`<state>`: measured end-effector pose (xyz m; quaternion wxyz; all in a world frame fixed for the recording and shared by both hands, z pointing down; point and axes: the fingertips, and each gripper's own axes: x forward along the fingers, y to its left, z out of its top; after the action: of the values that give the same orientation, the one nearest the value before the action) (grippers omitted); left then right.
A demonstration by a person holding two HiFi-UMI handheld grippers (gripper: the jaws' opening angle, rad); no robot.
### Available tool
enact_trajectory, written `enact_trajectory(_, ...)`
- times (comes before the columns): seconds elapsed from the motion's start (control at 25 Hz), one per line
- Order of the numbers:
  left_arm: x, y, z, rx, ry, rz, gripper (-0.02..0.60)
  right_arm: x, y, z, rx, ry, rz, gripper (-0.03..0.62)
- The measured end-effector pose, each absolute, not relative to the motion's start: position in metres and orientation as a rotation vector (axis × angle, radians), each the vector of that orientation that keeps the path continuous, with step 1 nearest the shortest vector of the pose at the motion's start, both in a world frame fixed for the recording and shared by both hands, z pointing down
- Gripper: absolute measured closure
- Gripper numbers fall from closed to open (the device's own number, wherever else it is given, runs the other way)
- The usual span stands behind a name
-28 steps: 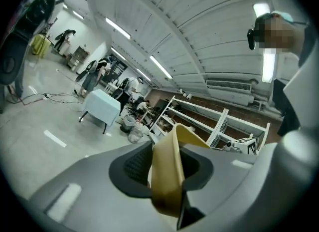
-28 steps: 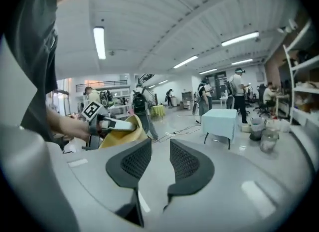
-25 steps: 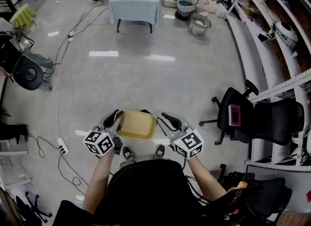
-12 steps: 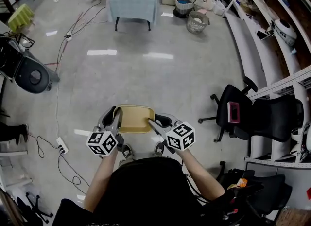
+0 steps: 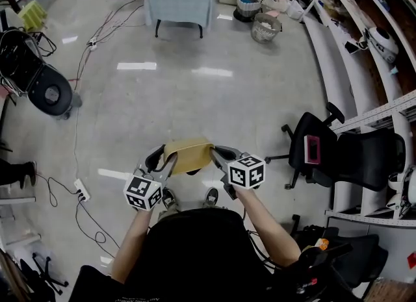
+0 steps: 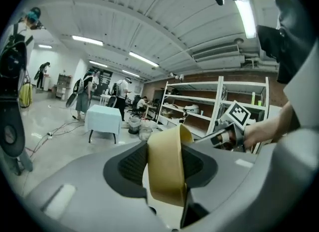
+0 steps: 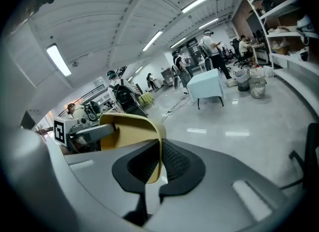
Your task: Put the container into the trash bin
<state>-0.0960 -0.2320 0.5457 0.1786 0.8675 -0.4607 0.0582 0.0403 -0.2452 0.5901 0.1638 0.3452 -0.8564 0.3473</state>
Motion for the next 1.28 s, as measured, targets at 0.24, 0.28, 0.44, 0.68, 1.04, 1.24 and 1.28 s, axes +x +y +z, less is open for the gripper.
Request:
enact_trajectory(0.24,-0.095,-0.222,0.581,2.366,-1.318,0.456,0.453,0.041,-0.246,0.557,1.058,-2.405,0.455,0.571)
enact_trajectory(0.28,-0.096,-0.220,0.588,2.322,-1.291,0.485,0.454,0.036,-0.246,0.547,1.043,-2.388,0.297,0.570)
enact_trajectory(0.44,-0.107,-0.220,0.602,2.150,-1.236,0.417,0.485,0.011,-0.238,0.522,0.864,-2.375,-0.113,0.558)
enact_trajectory(0.68,-0.135,-0.230,0.603,1.988,-1.278,0.249,0.500,0.015,-0.221,0.502,0.835,-2.535,-0.129,0.479)
enact_trajectory(1.04,-0.131,-0.238,0.553,1.991,-1.453,-0.068,0.499,-0.008,-0.226,0.544,0.944,-2.695,0.919,0.457)
enact_trajectory(1.24,-0.106,-0.230,0.540,2.085,-1.437,-0.068,0.494,-0.009,-0.232,0.552,1.028,-2.685,1.084,0.543)
enact_trajectory(1.28,-0.105,-0.229,0.543,2.108,-1.418,-0.038,0.491,-0.007,-0.235,0.554,1.051,-2.683,1.137,0.553)
